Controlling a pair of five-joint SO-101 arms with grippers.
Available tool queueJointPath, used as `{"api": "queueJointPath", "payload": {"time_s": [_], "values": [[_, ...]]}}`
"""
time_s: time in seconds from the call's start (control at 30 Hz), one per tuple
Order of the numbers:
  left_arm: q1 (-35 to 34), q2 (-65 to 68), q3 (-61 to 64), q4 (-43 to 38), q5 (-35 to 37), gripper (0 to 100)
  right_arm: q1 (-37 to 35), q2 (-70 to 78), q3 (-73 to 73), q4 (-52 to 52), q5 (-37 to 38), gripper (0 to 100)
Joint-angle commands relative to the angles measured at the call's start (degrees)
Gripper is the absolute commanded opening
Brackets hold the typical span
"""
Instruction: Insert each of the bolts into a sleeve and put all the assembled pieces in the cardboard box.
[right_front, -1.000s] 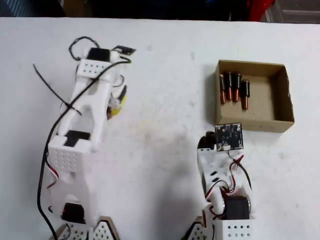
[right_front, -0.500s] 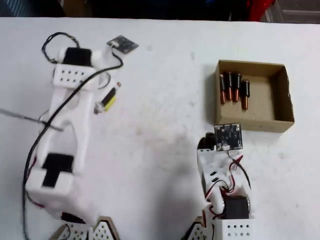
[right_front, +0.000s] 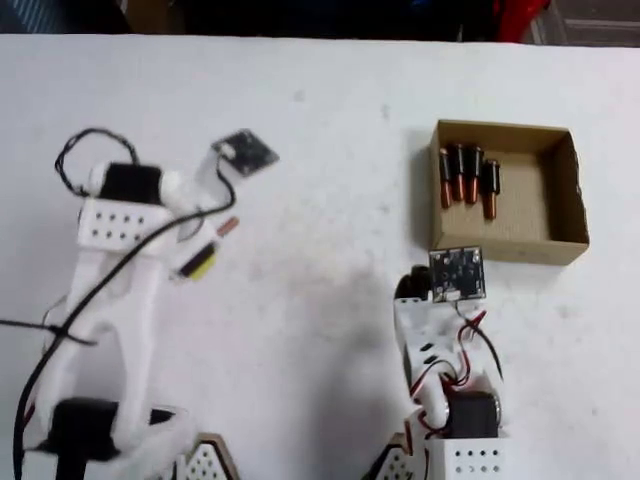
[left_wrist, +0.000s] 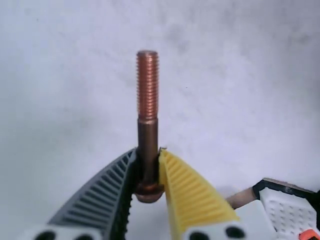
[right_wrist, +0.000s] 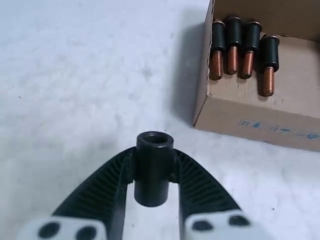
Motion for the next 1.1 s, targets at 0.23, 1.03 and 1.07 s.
{"api": "queueJointPath", "payload": {"time_s": [0.23,1.03,1.07], "values": [[0.1,-5.9,18.1,-16.1,-4.8,2,0.0,-0.6,-0.4,-1.3,-0.3,1.7],[0.5,-5.8,32.4,-33.9,-23.1,2,-0.1,-0.6,0.5,-2.2,-0.3,1.7],[0.6,-5.8,32.4,-34.0,-23.2,2,-0.1,-0.6,0.5,-2.2,-0.3,1.7]]}}
